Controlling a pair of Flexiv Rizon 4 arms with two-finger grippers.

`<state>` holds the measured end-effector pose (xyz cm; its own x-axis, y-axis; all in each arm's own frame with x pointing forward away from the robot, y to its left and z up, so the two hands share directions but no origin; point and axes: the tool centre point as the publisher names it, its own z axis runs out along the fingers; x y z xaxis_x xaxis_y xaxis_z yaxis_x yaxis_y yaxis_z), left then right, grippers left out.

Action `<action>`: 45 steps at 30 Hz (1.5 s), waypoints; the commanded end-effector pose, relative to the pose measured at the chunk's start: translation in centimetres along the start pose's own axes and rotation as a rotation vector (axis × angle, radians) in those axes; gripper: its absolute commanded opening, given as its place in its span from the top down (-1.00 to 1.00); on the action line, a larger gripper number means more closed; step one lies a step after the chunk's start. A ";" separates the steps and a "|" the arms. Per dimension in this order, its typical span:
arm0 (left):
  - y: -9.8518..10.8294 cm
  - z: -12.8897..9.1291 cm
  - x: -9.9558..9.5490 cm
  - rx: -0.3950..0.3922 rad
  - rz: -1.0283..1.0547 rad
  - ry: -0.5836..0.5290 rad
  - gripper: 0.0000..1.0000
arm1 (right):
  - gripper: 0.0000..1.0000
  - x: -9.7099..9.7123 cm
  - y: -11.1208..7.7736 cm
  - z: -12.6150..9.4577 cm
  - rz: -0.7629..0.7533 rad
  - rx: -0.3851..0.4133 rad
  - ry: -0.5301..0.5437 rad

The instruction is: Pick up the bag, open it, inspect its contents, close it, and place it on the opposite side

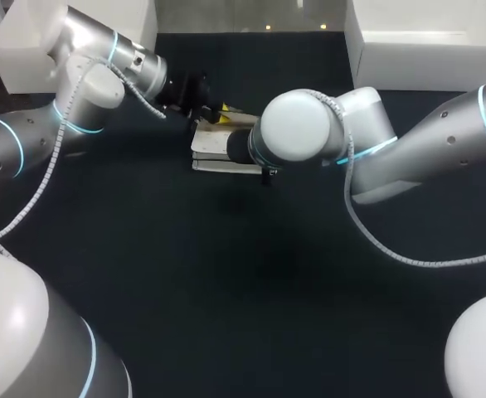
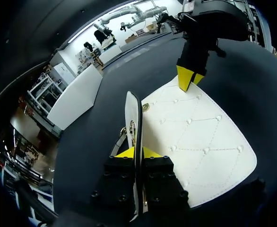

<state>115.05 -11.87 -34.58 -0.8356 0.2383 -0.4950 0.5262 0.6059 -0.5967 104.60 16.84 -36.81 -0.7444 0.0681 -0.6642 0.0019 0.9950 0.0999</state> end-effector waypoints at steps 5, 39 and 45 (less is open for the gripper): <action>-0.5 -0.1 1.8 0.016 0.028 -0.061 1.00 | 1.00 0.2 0.1 0.2 0.002 0.001 -0.007; -2.2 -2.6 2.3 0.030 0.100 -0.081 1.00 | 1.00 0.2 0.1 0.2 0.002 0.001 -0.007; -2.2 -2.6 2.3 0.030 0.100 -0.081 1.00 | 1.00 0.2 0.1 0.2 0.002 0.001 -0.007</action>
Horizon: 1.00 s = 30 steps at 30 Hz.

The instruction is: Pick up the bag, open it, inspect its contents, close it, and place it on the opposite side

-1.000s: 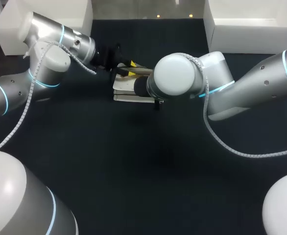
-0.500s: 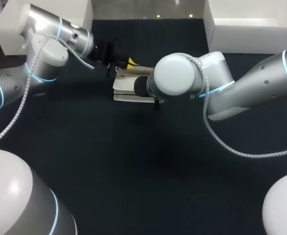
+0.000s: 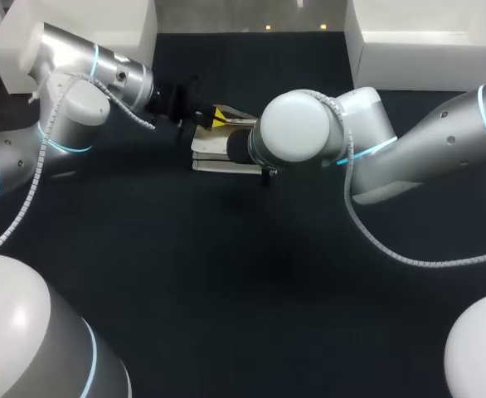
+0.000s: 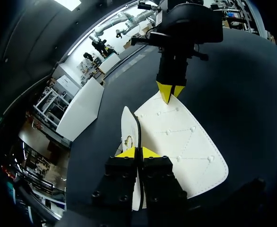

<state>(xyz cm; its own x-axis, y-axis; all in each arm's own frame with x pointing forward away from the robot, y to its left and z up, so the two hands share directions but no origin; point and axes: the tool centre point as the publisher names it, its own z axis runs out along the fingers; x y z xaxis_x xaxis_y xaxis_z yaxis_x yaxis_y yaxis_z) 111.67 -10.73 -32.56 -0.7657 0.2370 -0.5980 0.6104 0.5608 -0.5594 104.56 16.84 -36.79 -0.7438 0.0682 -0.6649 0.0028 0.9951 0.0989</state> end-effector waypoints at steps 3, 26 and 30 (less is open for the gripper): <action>0.1 0.1 0.2 0.002 0.001 -0.006 1.00 | 1.00 0.2 0.1 0.2 0.002 0.000 -0.006; 0.1 1.6 4.8 -0.018 0.046 0.050 1.00 | 1.00 0.2 0.1 0.2 0.002 0.000 -0.006; 0.1 1.7 4.7 -0.040 0.048 0.025 1.00 | 1.00 0.2 0.1 0.2 0.002 0.000 -0.006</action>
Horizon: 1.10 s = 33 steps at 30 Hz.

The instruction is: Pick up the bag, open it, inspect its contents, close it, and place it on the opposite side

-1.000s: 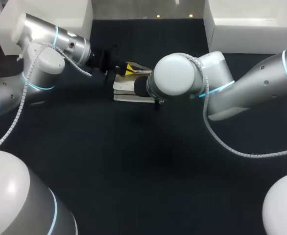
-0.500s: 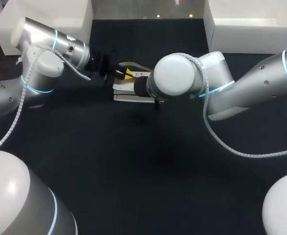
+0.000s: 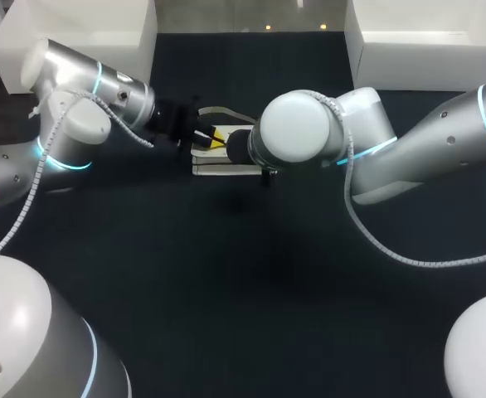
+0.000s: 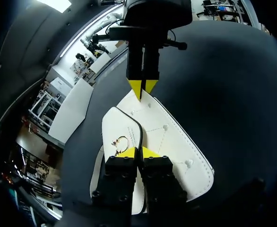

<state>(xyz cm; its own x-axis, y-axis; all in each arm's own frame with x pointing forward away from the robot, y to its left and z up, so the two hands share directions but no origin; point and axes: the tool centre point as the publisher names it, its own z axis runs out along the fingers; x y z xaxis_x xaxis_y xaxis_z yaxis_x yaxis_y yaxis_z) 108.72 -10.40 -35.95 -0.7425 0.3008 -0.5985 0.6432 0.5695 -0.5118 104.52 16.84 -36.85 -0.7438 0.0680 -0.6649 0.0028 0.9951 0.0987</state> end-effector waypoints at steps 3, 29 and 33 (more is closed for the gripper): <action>-0.1 0.4 -0.1 -0.021 -0.002 -0.044 0.76 | 1.00 0.1 0.1 0.2 0.002 0.000 -0.007; 0.6 0.6 -0.7 -0.078 0.066 -0.034 1.00 | 1.00 0.1 0.1 0.2 0.002 0.000 -0.007; 1.5 0.2 -0.2 -0.075 0.060 -0.031 1.00 | 1.00 0.1 0.1 0.2 0.002 0.000 -0.007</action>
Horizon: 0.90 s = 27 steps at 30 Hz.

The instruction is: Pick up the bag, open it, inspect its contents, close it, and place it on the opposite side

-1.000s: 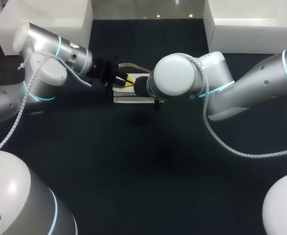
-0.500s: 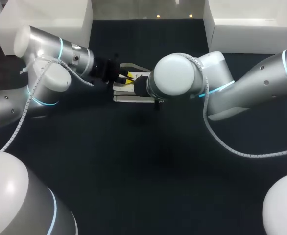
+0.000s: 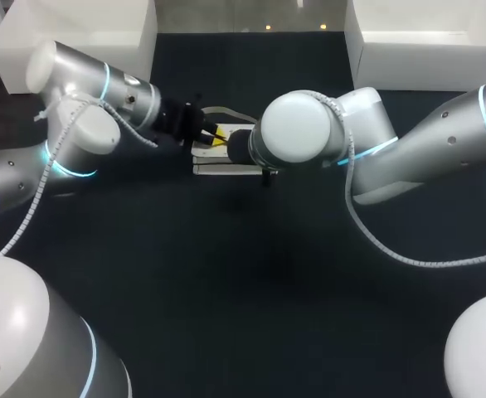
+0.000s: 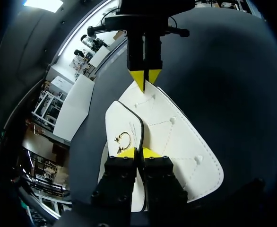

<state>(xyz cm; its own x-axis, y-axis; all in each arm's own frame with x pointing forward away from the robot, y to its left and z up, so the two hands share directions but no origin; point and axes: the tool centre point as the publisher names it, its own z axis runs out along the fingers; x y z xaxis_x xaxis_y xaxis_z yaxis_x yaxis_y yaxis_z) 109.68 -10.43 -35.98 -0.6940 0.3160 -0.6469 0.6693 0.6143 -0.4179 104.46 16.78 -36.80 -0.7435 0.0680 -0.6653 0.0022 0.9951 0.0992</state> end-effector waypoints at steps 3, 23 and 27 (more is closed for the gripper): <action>1.5 -0.3 0.8 0.033 -0.012 -0.003 1.00 | 1.00 0.1 0.1 0.3 0.002 0.000 -0.006; 0.7 -0.7 -1.1 0.119 -0.024 -0.058 1.00 | 1.00 0.1 0.1 0.3 0.002 0.000 -0.006; 0.6 -0.8 -1.9 0.110 -0.046 -0.075 0.13 | 1.00 0.1 0.1 0.3 0.002 0.000 -0.006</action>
<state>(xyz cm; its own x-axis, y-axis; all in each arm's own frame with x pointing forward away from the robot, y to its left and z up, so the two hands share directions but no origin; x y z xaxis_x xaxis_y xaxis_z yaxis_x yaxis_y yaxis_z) 111.18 -9.97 -34.48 -0.7087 0.2378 -0.6643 0.6646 0.5409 -0.5155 104.67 17.07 -36.78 -0.7429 0.0696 -0.6658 0.0039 0.9950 0.0997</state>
